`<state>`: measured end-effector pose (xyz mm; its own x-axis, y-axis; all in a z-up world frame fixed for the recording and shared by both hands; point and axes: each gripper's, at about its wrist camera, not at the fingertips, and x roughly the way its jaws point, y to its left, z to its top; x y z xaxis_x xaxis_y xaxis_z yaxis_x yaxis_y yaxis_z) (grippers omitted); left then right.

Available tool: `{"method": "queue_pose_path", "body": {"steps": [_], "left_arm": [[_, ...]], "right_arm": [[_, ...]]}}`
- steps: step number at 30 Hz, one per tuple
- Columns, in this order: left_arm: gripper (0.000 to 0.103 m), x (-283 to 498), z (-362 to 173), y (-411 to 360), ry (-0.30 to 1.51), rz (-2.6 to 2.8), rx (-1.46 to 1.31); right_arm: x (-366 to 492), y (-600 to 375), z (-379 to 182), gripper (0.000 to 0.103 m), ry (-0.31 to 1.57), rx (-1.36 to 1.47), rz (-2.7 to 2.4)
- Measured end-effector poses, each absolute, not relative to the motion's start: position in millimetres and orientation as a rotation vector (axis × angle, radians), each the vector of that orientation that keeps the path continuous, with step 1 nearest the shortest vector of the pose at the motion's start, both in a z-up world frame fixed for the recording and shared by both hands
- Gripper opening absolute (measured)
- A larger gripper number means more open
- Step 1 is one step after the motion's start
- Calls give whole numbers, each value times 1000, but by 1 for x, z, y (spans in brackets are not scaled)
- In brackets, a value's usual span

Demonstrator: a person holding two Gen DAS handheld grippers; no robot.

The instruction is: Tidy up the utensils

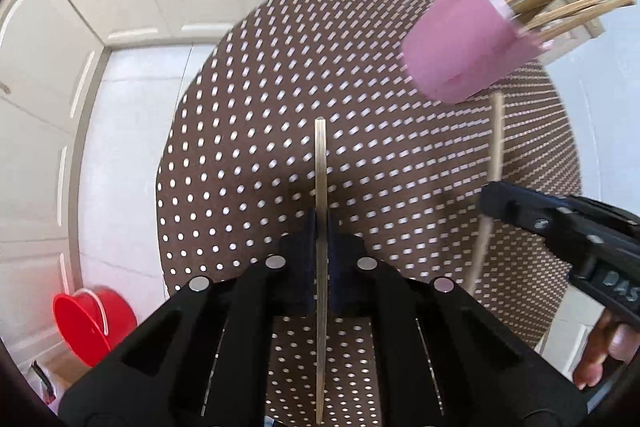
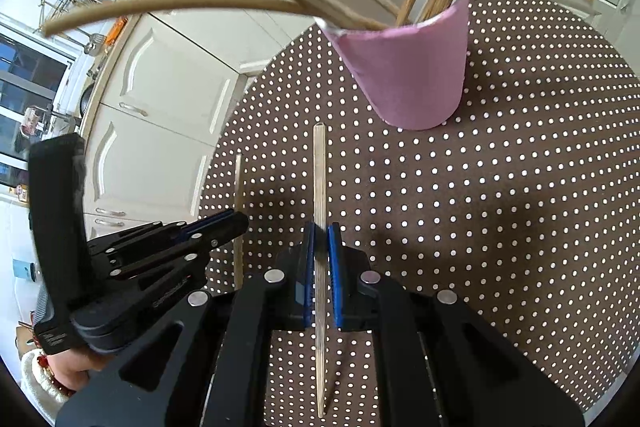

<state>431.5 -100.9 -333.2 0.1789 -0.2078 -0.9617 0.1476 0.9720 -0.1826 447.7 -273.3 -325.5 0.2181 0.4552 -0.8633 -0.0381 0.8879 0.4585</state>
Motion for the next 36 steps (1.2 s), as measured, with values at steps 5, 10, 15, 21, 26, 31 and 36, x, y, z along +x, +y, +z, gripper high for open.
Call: {"method": "queue_pose_path", "body": {"steps": [5, 10, 15, 21, 26, 31, 36], "left_arm": [[5, 441, -290, -113, 1277, -280, -52], [5, 429, -254, -118, 1194, -305, -47], [5, 411, -225, -125, 1120, -327, -39], [5, 398, -194, -135, 1048, -369, -23], [5, 390, -173, -141, 998, -392, -16], [5, 386, -156, -149, 959, -408, -12], [5, 384, -138, -157, 915, -421, -12]], "right_arm": [[439, -278, -302, 6, 1247, 379, 351], [428, -284, -274, 6, 1169, 364, 341], [416, -289, -244, 6, 1086, 344, 324], [406, -294, -213, 6, 987, 312, 304], [397, -300, -193, 6, 918, 303, 290], [393, -305, -180, 6, 865, 291, 280], [393, -312, -167, 6, 810, 287, 267]]}}
